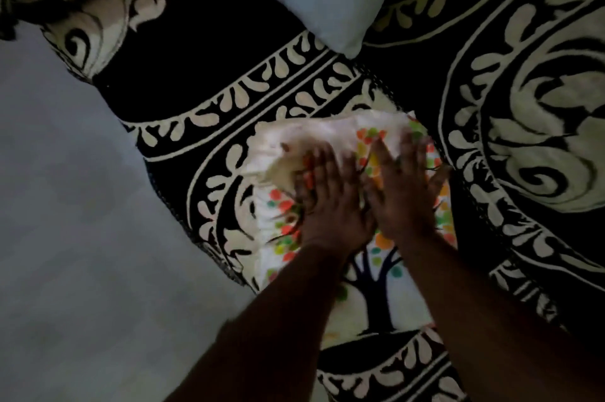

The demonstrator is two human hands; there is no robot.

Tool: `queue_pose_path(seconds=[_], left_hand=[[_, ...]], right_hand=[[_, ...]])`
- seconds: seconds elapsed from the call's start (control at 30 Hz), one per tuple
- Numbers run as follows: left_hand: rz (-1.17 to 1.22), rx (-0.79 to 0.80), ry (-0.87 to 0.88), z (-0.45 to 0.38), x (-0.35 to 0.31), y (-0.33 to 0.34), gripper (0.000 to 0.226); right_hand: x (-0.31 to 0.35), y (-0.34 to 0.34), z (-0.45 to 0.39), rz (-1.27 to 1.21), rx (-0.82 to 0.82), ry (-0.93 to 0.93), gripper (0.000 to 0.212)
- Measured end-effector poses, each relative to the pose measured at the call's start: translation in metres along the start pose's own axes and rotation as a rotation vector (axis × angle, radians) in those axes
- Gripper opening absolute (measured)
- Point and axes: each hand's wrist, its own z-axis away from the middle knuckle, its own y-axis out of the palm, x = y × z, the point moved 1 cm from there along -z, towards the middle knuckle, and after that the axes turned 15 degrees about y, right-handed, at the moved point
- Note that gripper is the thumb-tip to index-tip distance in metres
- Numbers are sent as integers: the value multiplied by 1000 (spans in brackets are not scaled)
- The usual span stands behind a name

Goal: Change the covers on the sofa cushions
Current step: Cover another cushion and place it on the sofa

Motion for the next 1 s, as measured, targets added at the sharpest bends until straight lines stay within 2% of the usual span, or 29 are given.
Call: queue_pose_path(seconds=[0.1,0.17,0.3,0.37,0.47,0.6,0.7,0.77,0.83,0.9,1.0], left_hand=[[39,-53,128,-50,-25,11,93],[48,-48,153,-58,-20,9,90],[-16,74,66,6,53,-14,93],[-73,67,56,41,100,-30,93],[-123,85,47,56,136,-39,94],[-103,70,2,9,72,-15,95],[-20,-8,101,-50,11,1,93],[-13,-9,153,-67,3,-2,92],[-39,11,141,-50,24,-7,92],[-89,62,96,-12,71,-12,93],[-188,123,86,33,154,-34,97]], right_hand=[[-33,2,-45,-89,53,77,71],[-32,-1,-50,-131,48,93,73],[43,-5,12,-76,-75,62,88],[93,-10,43,-81,-115,-17,89],[133,-11,50,-49,-74,-156,87],[65,4,6,-14,-76,-136,78],[-8,1,-41,-82,-53,-33,77],[-20,-4,-56,-139,-14,24,82],[3,-3,-43,-97,-57,46,84],[56,1,-9,-22,-119,5,87],[141,-5,34,17,-148,-241,84]])
